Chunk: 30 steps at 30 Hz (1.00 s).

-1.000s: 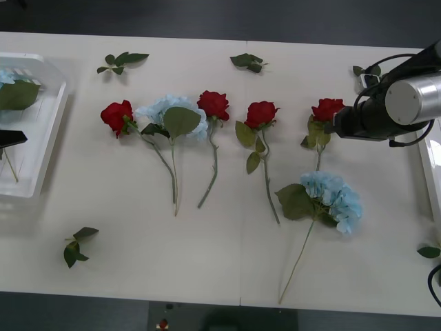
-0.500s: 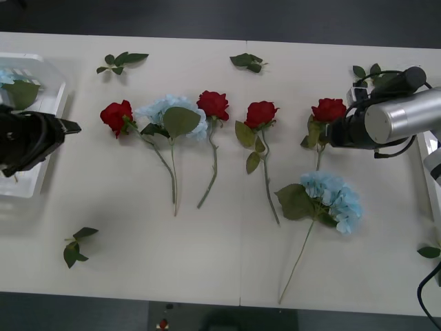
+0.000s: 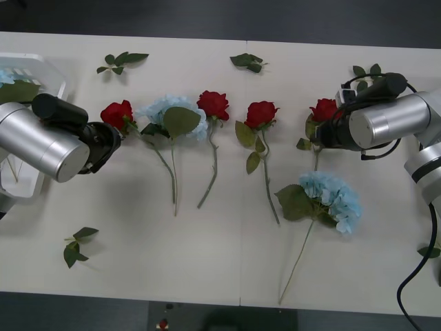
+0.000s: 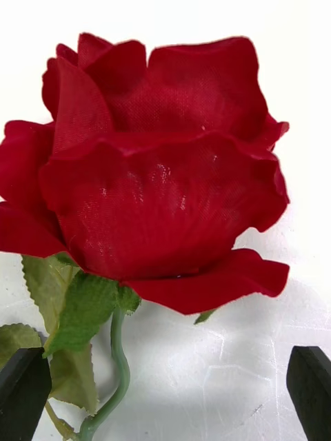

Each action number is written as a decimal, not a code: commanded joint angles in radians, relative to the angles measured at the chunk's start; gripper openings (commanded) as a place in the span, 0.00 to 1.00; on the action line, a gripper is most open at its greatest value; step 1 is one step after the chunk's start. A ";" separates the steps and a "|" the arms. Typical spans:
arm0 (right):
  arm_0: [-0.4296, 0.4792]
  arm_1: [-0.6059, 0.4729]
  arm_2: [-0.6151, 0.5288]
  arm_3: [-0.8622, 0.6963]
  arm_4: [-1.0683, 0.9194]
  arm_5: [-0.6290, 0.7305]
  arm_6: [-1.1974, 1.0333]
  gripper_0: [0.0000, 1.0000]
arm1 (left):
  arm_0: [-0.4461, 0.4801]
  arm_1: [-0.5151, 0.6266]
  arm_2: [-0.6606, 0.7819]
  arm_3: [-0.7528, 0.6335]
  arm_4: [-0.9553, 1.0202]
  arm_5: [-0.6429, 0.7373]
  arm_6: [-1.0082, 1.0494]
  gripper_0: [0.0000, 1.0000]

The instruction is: Put the red flowers into the right box and the blue flowers into the left box

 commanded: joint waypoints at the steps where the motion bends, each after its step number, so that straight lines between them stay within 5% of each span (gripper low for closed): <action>1: -0.035 0.017 0.016 0.015 0.024 -0.038 0.007 1.00 | -0.081 -0.016 -0.027 0.049 -0.024 0.006 0.079 1.00; 8: -0.036 0.034 0.028 0.035 0.039 -0.071 0.001 1.00 | -0.196 -0.058 -0.112 0.203 -0.053 0.006 0.093 1.00; 10: -0.036 0.034 0.031 0.035 0.039 -0.072 0.001 0.69 | -0.224 -0.070 -0.128 0.243 -0.059 0.006 0.096 1.00; 11: -0.036 0.034 0.034 0.035 0.042 -0.071 0.001 0.46 | -0.236 -0.079 -0.135 0.263 -0.059 0.006 0.098 1.00; 12: -0.038 0.034 0.037 0.035 0.047 -0.071 0.001 0.11 | -0.254 -0.090 -0.138 0.292 -0.064 0.005 0.098 1.00; 14: -0.036 0.034 0.037 0.035 0.050 -0.072 -0.001 0.00 | -0.273 -0.102 -0.138 0.319 -0.062 0.005 0.099 1.00; 23: -0.044 0.034 0.037 0.034 0.047 -0.063 -0.007 0.00 | -0.351 -0.156 -0.139 0.453 -0.078 -0.030 0.099 1.00; 30: -0.078 0.008 0.021 -0.049 0.091 0.078 -0.017 0.00 | -0.395 -0.173 -0.202 0.566 -0.092 -0.119 0.101 1.00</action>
